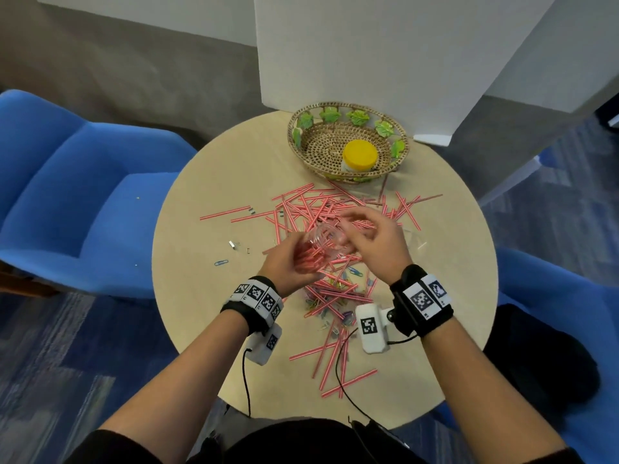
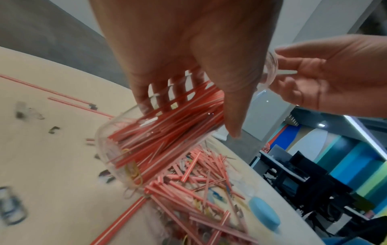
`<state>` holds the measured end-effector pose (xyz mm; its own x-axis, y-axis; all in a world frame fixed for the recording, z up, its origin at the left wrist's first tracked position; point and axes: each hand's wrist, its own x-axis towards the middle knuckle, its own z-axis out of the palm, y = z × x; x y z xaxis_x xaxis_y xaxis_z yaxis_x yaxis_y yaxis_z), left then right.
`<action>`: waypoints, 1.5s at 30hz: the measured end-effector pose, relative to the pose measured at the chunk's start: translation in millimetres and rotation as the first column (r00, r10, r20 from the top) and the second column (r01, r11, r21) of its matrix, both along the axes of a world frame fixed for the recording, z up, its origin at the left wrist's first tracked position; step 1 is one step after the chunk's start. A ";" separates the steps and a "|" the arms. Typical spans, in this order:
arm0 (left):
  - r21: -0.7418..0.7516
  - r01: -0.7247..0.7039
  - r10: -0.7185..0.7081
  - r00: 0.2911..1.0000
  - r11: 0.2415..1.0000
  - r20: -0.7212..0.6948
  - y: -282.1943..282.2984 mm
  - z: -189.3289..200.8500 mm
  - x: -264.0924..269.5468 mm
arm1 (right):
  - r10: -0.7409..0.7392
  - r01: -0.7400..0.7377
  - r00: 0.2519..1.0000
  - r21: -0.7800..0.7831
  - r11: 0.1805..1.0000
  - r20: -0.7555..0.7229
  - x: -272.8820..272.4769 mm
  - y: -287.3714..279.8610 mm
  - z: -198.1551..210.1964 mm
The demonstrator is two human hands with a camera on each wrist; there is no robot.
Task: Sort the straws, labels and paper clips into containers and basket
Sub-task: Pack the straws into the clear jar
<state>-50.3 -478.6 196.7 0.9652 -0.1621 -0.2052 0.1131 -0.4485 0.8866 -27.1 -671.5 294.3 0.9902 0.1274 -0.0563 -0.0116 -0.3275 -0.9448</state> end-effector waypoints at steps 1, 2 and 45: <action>0.026 -0.002 0.003 1.000 1.000 -0.005 2.8 -5.7 -2.4 | -0.056 0.057 0.998 0.020 0.998 -0.036 -3.2 -4.6 -6.5; 0.040 -0.016 0.016 1.000 0.999 -0.015 5.1 -9.8 -6.1 | -0.068 0.067 0.996 -0.021 0.998 -0.053 -8.0 -10.2 -16.2; -0.022 -0.229 0.228 0.973 0.973 -0.032 23.3 -15.5 -43.6 | 0.141 -0.216 0.932 -0.201 0.955 -0.334 -50.8 -4.1 -151.5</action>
